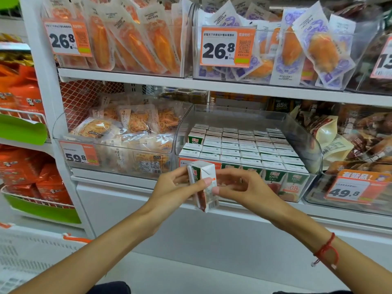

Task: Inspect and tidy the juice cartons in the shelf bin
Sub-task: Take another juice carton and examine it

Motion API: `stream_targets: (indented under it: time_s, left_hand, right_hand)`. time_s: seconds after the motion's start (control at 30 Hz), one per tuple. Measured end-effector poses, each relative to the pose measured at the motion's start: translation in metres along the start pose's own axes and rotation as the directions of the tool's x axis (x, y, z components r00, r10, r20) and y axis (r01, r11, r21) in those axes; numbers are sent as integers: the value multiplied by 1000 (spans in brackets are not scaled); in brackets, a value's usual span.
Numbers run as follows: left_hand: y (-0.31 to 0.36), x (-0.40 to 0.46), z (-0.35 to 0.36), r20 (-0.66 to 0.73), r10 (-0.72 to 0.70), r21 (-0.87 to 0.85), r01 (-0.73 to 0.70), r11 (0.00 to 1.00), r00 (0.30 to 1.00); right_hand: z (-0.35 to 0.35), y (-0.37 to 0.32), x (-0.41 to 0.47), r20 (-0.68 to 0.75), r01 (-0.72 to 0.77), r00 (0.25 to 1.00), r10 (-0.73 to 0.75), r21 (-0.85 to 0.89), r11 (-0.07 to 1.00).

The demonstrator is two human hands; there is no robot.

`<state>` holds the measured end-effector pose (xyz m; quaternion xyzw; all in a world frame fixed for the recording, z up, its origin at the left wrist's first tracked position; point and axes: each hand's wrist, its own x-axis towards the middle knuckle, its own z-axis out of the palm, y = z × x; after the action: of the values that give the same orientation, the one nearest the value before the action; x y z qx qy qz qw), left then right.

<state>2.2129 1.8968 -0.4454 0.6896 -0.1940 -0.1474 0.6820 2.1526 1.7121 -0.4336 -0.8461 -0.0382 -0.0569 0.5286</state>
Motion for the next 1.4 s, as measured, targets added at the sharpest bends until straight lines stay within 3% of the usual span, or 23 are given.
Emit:
stream_targets:
  time_s: [0.13,0.3,0.47,0.6,0.77,0.87,1.03,1.13,1.27,1.4]
  left_hand:
    - [0,2,-7,-27,166,151,-160,976,986]
    - [-3,1,-4,8,345,354,-325,877,939]
    - [-4,1,0,23,414,403,-388,829,910]
    - [-5,2,-1,19,388,355,-369,859,921]
    - [-9,6,-4,-114,251,127,-236,963,961]
    - [-7,6,-2,-138,187,19,-186,982,973]
    - [-5,4,3,-110,132,-65,-139,988,985]
    - [-4,4,0,-68,77,-73,-82,994,995]
    - [-2,3,-6,29,22,-64,-20,998,999]
    - [-2,3,-6,72,-18,-115,26,993,997]
  right_hand:
    - [-5,-3,-2,48,-43,998,37,126,991]
    - [0,-6,-1,-93,-9,995,25,171,985]
    - [-3,-7,-1,-100,25,995,-8,170,985]
    - [-5,-5,-2,-68,17,998,-7,139,990]
    - [-6,-4,-5,130,88,988,-80,-57,994]
    - [5,0,-9,53,198,980,-192,-298,934]
    - [22,-2,-7,-180,217,929,-323,-443,870]
    - [21,-4,-6,-213,209,924,-319,-416,885]
    - [12,-7,-6,-247,155,950,-190,-155,976]
    - [5,-8,-5,-152,165,970,-189,-158,974]
